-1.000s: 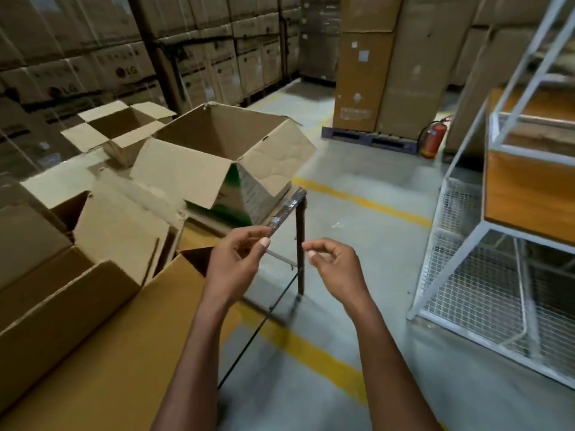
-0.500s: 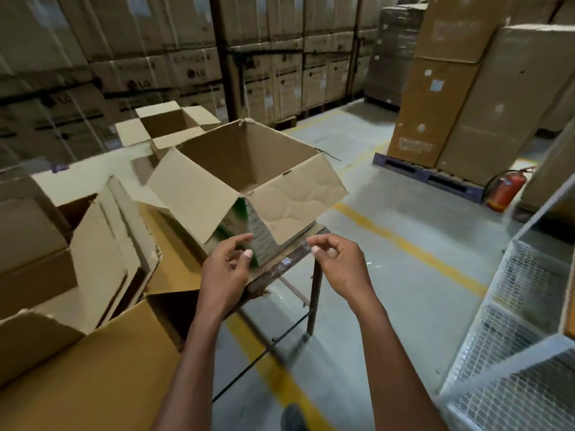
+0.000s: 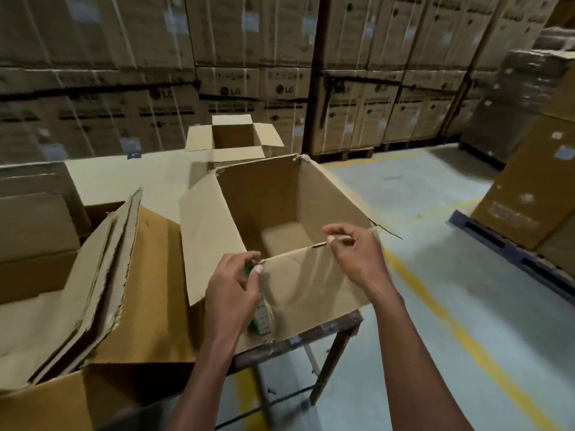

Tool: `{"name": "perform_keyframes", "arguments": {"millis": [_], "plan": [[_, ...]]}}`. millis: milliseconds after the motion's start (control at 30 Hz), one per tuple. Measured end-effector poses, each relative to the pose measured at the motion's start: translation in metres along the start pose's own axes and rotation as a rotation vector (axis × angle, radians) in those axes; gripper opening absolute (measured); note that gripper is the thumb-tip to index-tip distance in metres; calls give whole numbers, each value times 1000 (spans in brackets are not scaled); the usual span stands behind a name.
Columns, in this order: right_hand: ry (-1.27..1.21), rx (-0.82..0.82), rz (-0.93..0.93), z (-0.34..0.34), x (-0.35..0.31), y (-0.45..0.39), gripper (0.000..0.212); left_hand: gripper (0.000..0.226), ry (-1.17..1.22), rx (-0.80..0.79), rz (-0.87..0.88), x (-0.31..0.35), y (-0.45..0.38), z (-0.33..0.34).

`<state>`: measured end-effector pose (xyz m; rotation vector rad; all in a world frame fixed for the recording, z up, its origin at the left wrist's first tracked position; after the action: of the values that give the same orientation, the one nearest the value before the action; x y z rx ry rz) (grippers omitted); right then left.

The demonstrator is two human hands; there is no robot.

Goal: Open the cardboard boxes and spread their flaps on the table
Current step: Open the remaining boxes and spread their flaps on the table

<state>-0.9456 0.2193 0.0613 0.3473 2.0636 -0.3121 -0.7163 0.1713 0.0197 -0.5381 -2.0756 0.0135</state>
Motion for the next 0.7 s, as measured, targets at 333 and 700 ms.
{"name": "perform_keyframes", "arguments": {"millis": [333, 700], "plan": [[204, -241, -113, -69, 16, -149, 17, 15, -89, 259, -158, 18, -14, 24], [138, -597, -222, -108, 107, -239, 38, 51, 115, 495, -345, 46, 25, 99]]}}
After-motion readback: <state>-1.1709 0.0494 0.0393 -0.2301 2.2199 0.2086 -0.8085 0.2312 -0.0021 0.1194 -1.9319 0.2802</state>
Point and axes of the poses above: each hand's wrist, its own y-axis away from the middle knuckle, its own z-axis out of the palm, x = y × z, the point moved 1 cm from there along -y, towards the middle knuckle, and after that the axes turned 14 degrees about -x, right-handed, at the moved point
